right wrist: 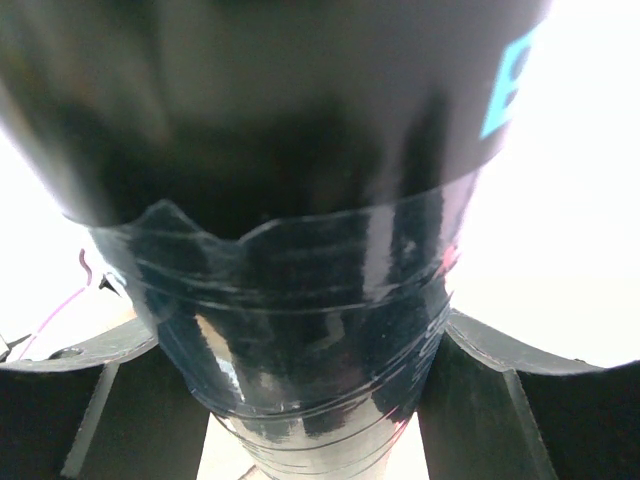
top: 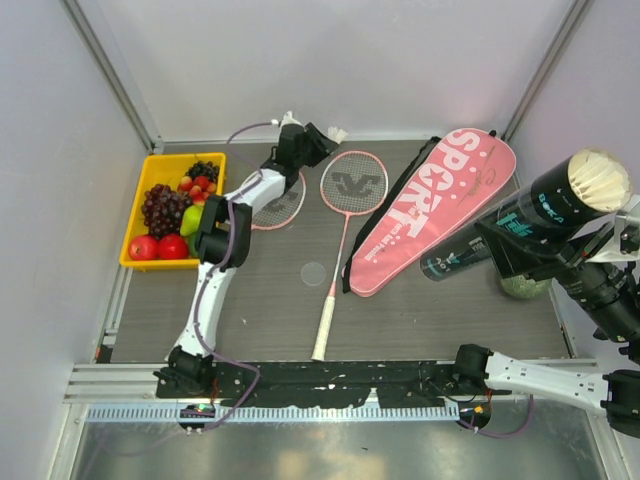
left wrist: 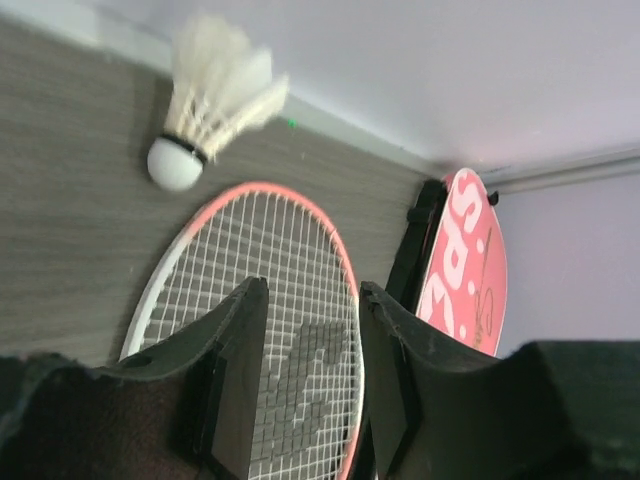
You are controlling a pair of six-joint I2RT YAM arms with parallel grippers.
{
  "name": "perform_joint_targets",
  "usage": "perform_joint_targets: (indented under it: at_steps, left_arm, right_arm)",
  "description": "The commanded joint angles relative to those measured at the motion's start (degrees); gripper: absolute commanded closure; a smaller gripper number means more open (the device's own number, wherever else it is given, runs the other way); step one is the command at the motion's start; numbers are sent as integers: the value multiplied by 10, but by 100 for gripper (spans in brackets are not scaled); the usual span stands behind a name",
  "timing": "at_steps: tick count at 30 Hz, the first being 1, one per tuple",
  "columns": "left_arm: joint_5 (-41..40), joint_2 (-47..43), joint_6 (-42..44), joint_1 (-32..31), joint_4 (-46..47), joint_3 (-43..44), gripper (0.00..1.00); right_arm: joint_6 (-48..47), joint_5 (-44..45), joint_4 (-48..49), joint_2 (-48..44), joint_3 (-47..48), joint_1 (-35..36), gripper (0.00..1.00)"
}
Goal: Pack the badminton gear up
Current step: Adjust the shuttlecock at the center of the board.
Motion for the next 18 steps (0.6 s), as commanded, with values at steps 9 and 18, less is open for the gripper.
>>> perform_joint_targets:
  at_steps: [9, 18]
  left_arm:
    - [-83, 90, 49, 18, -98, 228, 32]
    - [-4, 99, -47, 22, -22, 200, 36]
  right_arm:
    - [-31, 23, 63, -9, -19, 0, 95]
    - [-28, 20, 61, 3, -31, 0, 95]
